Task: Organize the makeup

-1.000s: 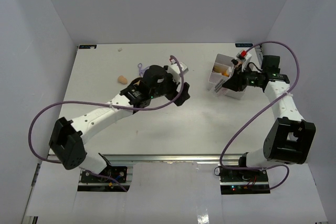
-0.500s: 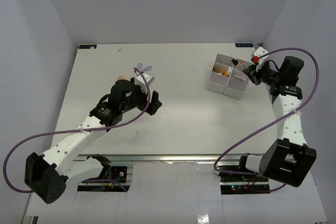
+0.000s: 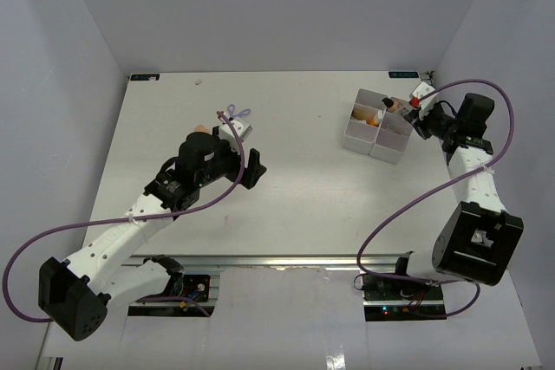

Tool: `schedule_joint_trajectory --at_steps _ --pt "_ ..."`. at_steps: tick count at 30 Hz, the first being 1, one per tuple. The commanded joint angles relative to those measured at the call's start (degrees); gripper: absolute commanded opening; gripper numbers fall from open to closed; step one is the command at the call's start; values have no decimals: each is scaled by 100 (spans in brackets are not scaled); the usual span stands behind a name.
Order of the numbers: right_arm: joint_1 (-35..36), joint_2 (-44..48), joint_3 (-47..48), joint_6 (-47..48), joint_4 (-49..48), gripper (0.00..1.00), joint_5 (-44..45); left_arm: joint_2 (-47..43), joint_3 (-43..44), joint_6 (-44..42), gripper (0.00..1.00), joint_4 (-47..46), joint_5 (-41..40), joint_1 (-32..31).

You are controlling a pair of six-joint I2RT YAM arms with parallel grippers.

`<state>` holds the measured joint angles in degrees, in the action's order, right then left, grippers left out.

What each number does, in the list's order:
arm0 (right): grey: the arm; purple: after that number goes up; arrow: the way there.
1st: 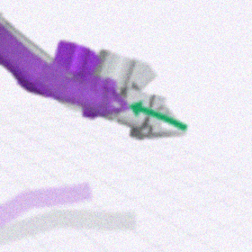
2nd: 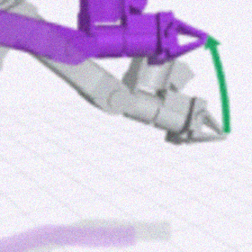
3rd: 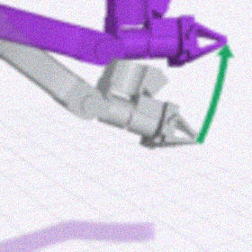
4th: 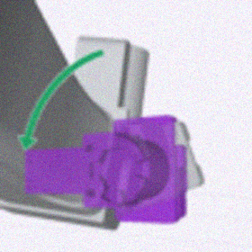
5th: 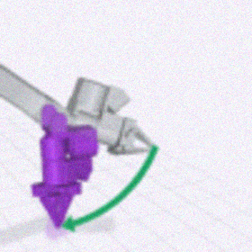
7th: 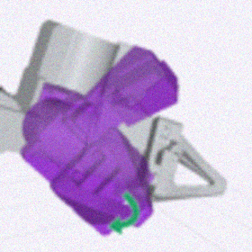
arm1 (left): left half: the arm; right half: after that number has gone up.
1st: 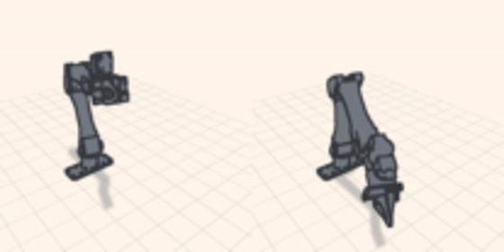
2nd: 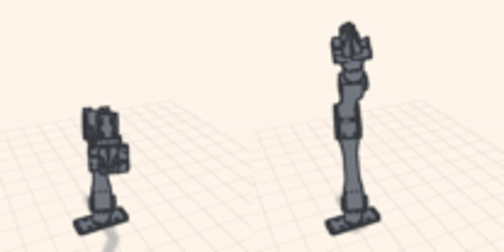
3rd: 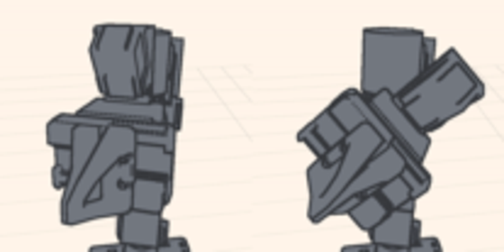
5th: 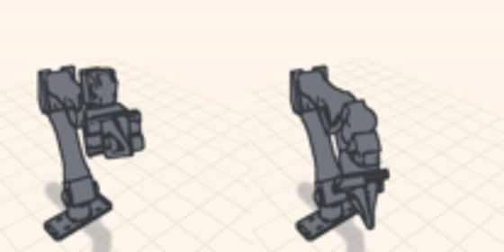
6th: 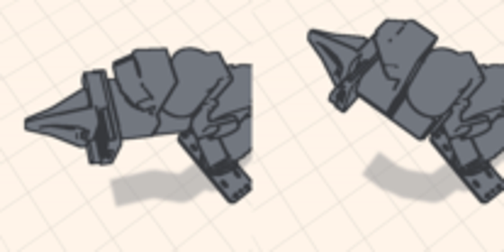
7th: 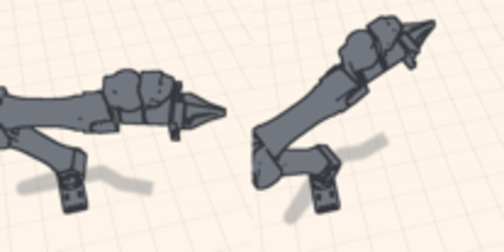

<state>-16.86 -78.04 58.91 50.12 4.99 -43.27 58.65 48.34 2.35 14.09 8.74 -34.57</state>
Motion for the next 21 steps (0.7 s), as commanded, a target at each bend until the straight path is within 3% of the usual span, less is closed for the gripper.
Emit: schedule_joint_trajectory --at_steps 1,16,21 --pt "-36 -189 497 618 26 8 -149 -73 -17 -15 98 -104 -39 35" --pt "-97 -945 1256 2036 1786 8 -512 -12 -35 -15 98 -108 -74 47" --pt "-134 -844 1179 2186 1919 8 -648 10 -35 -6 98 -117 -43 47"
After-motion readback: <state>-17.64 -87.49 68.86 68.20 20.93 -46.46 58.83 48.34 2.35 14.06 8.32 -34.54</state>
